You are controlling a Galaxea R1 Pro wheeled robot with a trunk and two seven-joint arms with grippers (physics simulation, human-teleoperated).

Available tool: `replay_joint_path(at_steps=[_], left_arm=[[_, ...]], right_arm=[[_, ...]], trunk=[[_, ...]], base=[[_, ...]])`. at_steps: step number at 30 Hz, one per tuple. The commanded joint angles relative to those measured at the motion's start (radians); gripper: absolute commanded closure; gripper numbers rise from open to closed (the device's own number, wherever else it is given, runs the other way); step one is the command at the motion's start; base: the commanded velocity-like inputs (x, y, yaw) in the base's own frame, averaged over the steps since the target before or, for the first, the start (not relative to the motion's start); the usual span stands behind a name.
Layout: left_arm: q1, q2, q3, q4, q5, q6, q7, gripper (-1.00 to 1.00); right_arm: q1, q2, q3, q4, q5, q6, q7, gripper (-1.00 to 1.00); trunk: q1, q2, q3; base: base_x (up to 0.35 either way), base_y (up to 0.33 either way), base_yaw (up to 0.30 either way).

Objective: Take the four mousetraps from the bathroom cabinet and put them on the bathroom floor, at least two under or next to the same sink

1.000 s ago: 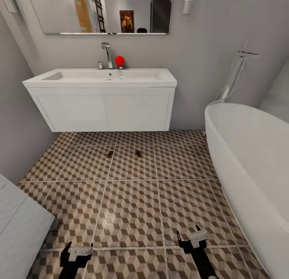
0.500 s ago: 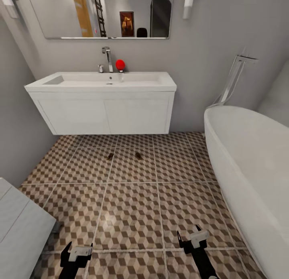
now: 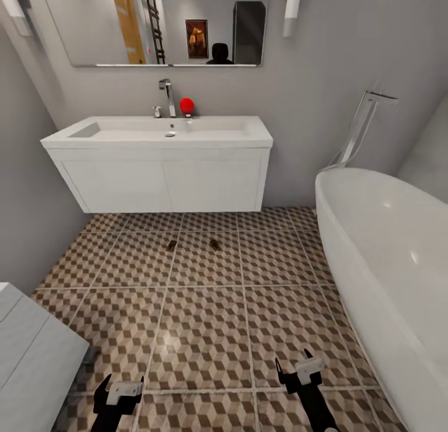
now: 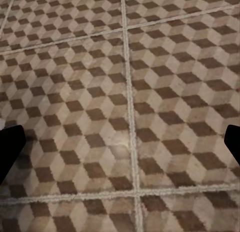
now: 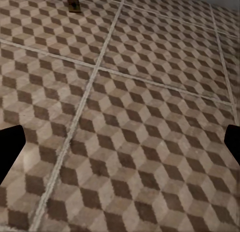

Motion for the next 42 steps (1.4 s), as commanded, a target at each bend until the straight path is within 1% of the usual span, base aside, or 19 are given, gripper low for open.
replay_joint_path(at_steps=[1,42], left_arm=[[-0.001,-0.001,-0.009,0.003,0.003,-0.004,0.004,-1.0],[-0.001,-0.003,-0.009,0.003,0.003,-0.002,0.004,-1.0]], right_arm=[[0.0,-0.001,0.009,0.0,-0.006,-0.001,-0.003,-1.0],[0.005,-0.002,0.009,0.0,-0.006,-0.001,-0.003,-1.0]], trunk=[[-0.004,0.007,0.003],[-0.161,0.294,0.131]], base=[[0.0,0.0,0.0],[0.0,0.0,0.0]])
